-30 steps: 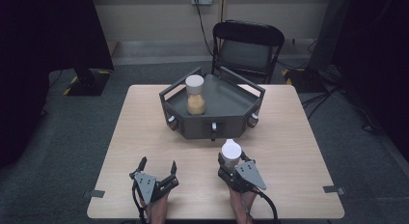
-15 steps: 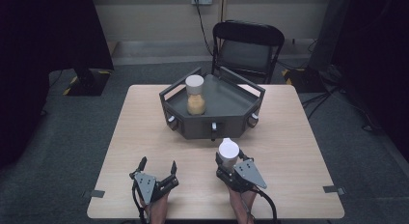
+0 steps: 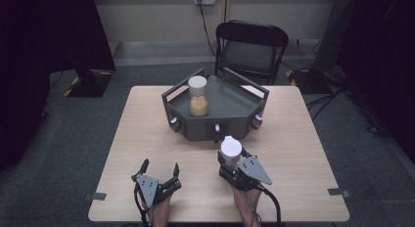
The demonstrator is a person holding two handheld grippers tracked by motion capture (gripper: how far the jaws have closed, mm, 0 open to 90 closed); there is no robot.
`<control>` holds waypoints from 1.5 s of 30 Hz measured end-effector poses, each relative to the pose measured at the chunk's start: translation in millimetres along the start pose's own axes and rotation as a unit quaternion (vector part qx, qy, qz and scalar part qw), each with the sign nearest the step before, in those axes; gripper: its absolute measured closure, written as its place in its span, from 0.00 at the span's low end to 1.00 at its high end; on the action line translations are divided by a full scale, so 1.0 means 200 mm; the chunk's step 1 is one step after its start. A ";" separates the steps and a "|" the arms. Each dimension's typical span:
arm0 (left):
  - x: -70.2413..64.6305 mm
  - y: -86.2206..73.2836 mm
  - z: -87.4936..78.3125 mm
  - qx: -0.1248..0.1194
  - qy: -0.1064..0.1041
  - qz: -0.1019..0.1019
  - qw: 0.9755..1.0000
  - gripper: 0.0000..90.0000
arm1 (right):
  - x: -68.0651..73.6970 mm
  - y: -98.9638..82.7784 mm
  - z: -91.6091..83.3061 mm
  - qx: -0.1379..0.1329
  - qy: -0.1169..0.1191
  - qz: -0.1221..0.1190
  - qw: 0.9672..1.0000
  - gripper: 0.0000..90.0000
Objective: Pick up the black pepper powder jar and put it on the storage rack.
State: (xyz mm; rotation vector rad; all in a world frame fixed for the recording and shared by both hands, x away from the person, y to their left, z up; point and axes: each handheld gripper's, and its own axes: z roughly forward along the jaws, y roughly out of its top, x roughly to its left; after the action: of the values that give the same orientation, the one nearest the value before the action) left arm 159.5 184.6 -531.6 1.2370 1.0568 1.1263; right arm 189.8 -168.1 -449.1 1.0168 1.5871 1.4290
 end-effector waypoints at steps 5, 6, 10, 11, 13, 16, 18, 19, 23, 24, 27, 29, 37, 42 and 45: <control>0.00 0.00 0.00 0.000 0.000 0.000 1.000 0.00 | -0.04 0.04 0.02 0.003 0.005 -0.007 1.000 0.34; 0.00 0.00 0.00 0.000 0.000 0.000 1.000 0.00 | -0.05 0.05 0.02 0.004 0.006 -0.006 1.000 0.34; 0.00 0.00 0.00 0.000 0.000 0.000 1.000 0.01 | -0.06 0.08 0.04 0.006 0.009 -0.010 1.000 0.34; 0.00 0.00 0.00 0.000 0.000 0.000 1.000 0.01 | -0.06 0.09 0.05 0.007 0.010 -0.011 1.000 0.34; 0.00 0.00 0.00 0.000 0.000 0.000 1.000 0.01 | -0.07 0.10 0.06 0.009 0.012 -0.013 1.000 0.34; 0.00 0.00 0.00 0.000 0.000 0.000 1.000 0.01 | -0.07 0.12 0.07 0.010 0.013 -0.016 1.000 0.34; 0.00 0.00 0.00 0.000 0.000 0.000 1.000 0.01 | -0.08 0.13 0.08 0.008 0.014 -0.015 1.000 0.34; 0.00 0.00 0.00 0.000 0.000 0.000 1.000 0.01 | -0.08 0.14 0.08 0.007 0.015 -0.014 1.000 0.34; 0.00 0.00 0.00 0.000 0.000 0.000 1.000 0.01 | -0.09 0.18 0.10 0.007 0.017 -0.017 1.000 0.34; 0.00 0.00 0.00 0.000 0.000 0.000 1.000 0.01 | -0.09 0.19 0.10 0.007 0.017 -0.019 1.000 0.34; 0.00 0.00 0.00 0.000 0.000 0.000 1.000 0.01 | -0.09 0.21 0.12 0.007 0.018 -0.022 1.000 0.34; 0.00 0.00 0.00 0.000 0.000 0.000 1.000 0.01 | -0.10 0.22 0.13 0.006 0.019 -0.021 1.000 0.34; 0.00 0.00 0.00 0.000 0.000 0.000 1.000 0.01 | -0.12 0.28 0.19 0.003 0.023 -0.024 0.999 0.34; 0.00 0.00 0.00 0.000 0.000 0.000 1.000 0.01 | -0.13 0.30 0.23 -0.001 0.026 -0.025 0.999 0.34; 0.00 0.00 0.00 0.001 0.000 0.000 1.000 0.01 | -0.14 0.32 0.25 -0.001 0.026 -0.025 0.999 0.34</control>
State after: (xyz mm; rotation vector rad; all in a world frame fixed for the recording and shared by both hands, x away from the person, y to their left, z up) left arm 159.3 184.6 -531.3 1.2385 1.0583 1.1258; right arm 251.5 -170.0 -389.4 0.9409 1.6363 1.4329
